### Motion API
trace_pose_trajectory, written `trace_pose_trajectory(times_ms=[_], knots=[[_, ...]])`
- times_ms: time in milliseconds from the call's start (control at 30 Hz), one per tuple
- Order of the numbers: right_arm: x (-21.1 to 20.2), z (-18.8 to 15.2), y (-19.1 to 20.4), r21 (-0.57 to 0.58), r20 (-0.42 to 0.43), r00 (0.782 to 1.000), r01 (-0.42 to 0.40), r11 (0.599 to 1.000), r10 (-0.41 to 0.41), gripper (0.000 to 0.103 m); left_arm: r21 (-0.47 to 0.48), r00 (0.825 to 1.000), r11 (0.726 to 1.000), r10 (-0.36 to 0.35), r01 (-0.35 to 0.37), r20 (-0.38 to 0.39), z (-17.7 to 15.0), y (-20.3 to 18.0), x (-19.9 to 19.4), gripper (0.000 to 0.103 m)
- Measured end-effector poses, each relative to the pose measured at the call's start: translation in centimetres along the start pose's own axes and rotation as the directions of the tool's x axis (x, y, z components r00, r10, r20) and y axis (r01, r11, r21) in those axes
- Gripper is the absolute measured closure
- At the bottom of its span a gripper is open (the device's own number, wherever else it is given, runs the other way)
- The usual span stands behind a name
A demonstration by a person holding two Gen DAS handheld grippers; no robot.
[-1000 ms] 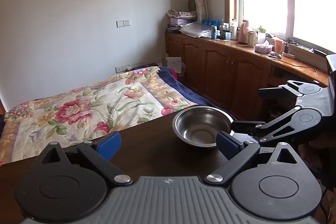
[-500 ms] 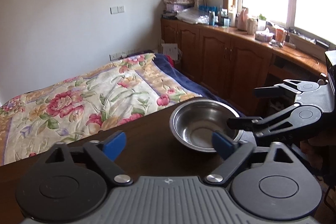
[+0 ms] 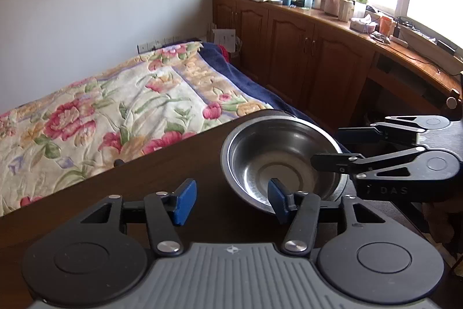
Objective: Organize plates and bowls
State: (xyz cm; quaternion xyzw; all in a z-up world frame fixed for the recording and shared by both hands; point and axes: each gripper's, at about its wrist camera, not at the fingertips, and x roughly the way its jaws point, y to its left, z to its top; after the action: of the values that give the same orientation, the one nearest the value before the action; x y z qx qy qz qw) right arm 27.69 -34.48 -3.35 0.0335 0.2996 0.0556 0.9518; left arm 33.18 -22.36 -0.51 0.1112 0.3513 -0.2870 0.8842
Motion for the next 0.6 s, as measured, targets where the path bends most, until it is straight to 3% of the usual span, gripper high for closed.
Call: trace_pose_trajectory(times_ms=[367,467,533,600], knots=[[0.7,-0.3,-0.8,0.049,-0.025,0.999,-0.036,0.998,0.038,0.068,-0.032,0.998,0.999,-0.033,0.031,-0.049,0.1,0.3,1.6,0.033],[0.7,-0.4,-0.8,0.061,-0.028,0.998,-0.051,0.997,0.053,0.069,-0.051,0.997,0.998,-0.05,0.047,-0.058,0.1,0.3,1.7,0.04],[0.8,-0.5,-0.8,0.061,-0.029,0.998,-0.05,0.997,0.052,0.073,-0.051,0.996,0.997,-0.057,0.054,-0.061,0.1,0.2,1.7,0.05],[0.7,-0.5,-0.9,0.069,-0.029,0.998,-0.056,0.996,0.058,0.074,-0.05,0.997,0.997,-0.053,0.05,-0.063,0.0,0.1,1.6,0.05]])
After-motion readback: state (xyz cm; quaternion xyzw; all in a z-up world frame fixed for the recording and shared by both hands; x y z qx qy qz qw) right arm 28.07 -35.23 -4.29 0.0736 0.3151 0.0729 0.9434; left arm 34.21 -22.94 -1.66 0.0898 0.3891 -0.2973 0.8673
